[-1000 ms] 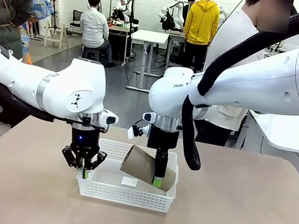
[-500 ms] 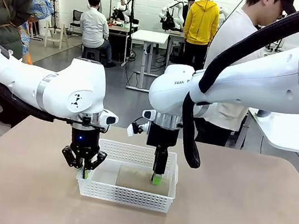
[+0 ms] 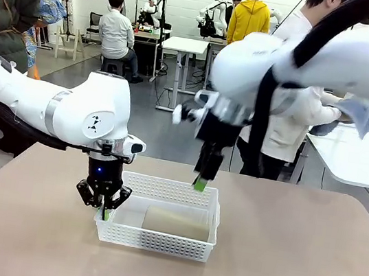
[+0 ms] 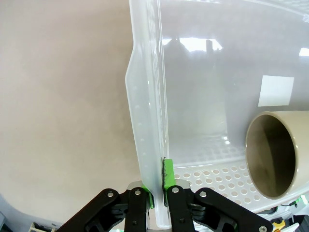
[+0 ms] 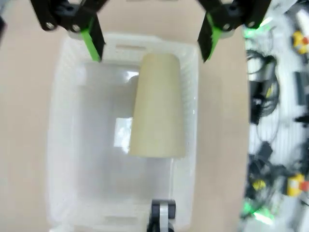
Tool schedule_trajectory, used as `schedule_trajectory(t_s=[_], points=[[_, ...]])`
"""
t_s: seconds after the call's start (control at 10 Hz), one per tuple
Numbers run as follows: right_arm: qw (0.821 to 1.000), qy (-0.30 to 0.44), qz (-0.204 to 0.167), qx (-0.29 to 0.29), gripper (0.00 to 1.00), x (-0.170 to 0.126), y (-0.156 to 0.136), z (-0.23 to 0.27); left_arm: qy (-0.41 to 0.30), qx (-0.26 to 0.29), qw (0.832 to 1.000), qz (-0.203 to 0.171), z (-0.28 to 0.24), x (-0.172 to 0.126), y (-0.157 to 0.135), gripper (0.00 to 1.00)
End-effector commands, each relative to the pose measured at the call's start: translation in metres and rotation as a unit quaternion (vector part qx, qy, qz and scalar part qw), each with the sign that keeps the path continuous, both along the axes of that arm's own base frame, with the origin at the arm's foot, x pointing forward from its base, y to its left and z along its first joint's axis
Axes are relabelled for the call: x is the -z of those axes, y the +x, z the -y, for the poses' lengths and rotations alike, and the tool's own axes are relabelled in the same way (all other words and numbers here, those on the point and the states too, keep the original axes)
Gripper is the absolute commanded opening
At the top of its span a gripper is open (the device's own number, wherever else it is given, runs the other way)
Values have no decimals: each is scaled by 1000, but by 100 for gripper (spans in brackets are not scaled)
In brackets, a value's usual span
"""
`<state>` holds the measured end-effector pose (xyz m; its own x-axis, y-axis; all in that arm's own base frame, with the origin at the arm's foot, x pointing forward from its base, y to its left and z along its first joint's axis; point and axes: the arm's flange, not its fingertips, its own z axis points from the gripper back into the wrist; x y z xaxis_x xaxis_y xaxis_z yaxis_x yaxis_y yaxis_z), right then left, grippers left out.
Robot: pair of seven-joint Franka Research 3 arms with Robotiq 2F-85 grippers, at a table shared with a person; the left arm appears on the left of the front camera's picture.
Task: Clean and organize the cups into the basket.
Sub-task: Pick up the Organizing basket and move it to the center of the table, then pick up the Reusable plastic cup from the right side of the table and place it inside the Organizing basket.
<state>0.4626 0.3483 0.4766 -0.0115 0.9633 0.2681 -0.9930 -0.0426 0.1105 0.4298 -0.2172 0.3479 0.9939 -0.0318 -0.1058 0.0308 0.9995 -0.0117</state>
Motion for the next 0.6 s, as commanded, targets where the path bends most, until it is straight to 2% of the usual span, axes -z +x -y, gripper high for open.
schedule_trajectory(t_s=[0.0, 0.3, 0.5], points=[[994, 92, 62, 18, 100, -27, -42, 80, 0, 1, 1000, 2, 1, -1, 0, 0], [962, 253, 106, 16, 100, -55, -71, 210, 0, 1, 1000, 2, 1, -1, 0, 0], [938, 336, 90, 12, 100, -51, -78, 302, 0, 1, 1000, 2, 1, -1, 0, 0]])
